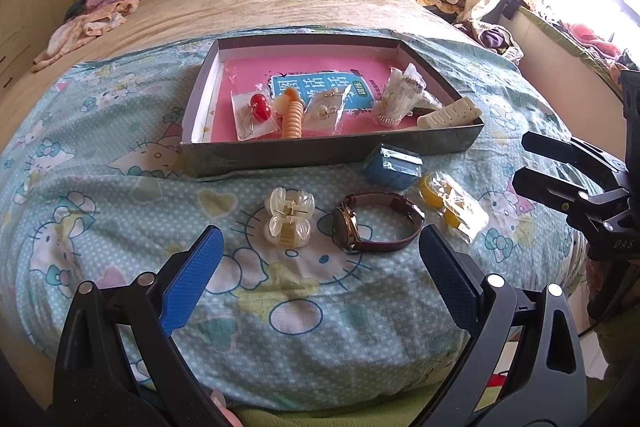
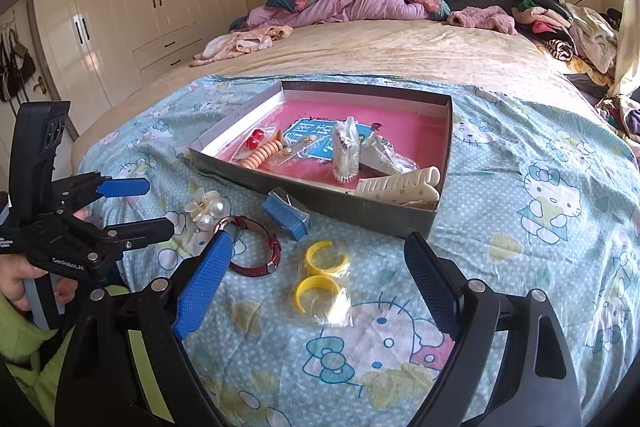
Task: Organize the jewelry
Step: 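Reach the left tool to the brown-strap watch while the right tool reaches the yellow bangle bag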
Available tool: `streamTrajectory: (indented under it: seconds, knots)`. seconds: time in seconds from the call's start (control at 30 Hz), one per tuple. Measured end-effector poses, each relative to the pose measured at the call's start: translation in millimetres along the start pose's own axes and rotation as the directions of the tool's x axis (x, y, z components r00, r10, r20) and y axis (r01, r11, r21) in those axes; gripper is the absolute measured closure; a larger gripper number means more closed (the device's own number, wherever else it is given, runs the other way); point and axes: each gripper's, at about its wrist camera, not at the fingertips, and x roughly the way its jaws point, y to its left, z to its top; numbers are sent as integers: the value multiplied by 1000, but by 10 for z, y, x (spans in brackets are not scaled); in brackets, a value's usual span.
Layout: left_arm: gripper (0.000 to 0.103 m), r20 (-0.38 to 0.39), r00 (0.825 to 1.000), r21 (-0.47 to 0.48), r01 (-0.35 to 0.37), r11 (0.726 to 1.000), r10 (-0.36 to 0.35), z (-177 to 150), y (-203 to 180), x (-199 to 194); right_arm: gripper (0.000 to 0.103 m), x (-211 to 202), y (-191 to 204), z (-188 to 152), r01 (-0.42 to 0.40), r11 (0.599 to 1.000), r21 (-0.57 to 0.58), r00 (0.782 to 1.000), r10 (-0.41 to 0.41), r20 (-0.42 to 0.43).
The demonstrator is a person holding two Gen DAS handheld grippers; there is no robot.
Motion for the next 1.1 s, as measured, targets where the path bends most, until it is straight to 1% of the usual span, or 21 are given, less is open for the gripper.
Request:
streamTrajectory:
  seconds: [0.23, 0.5, 0.7, 0.73, 0.77, 0.8, 0.87, 0.93, 1.0, 1.1]
  knots:
    - [11, -25, 1000, 1, 14, 1000, -14, -110, -18, 26, 16, 33, 6, -94, 1, 1000, -3, 1000, -1, -28]
    - [11, -74, 994, -4, 79, 997, -79, -214, -83, 131, 16, 103, 0, -218, 5, 1000, -5, 998, -6, -67]
    - [13, -90, 990, -19, 108, 994, -109, -246, -92, 211, 16, 159, -42, -311, 11, 1000, -5, 996, -12, -89]
    - [17, -93, 989, -22, 114, 993, -116, -250, -94, 225, 16, 170, -51, -323, 13, 1000, -4, 996, -13, -92]
    - [27, -95, 988, -26, 120, 992, -122, -250, -91, 239, 16, 181, -58, -333, 14, 1000, -3, 995, -14, -95]
    - [33, -99, 987, -31, 125, 992, -128, -250, -89, 255, 16, 192, -67, -341, 14, 1000, -1, 995, -14, -98]
    - [49, -110, 984, -46, 139, 989, -143, -251, -77, 292, 16, 209, -84, -359, 13, 1000, 1, 995, -13, -101]
    - [58, -113, 981, -59, 149, 987, -155, -250, -65, 311, 16, 240, -92, -371, 12, 1000, 2, 994, -12, -108]
    - [60, -115, 980, -69, 157, 985, -164, -245, -56, 325, 17, 283, -89, -387, 10, 1000, 0, 993, -10, -117]
    - [61, -120, 978, -81, 164, 983, -173, -235, -45, 350, 22, 374, -65, -397, 0, 1000, -6, 992, -1, -130]
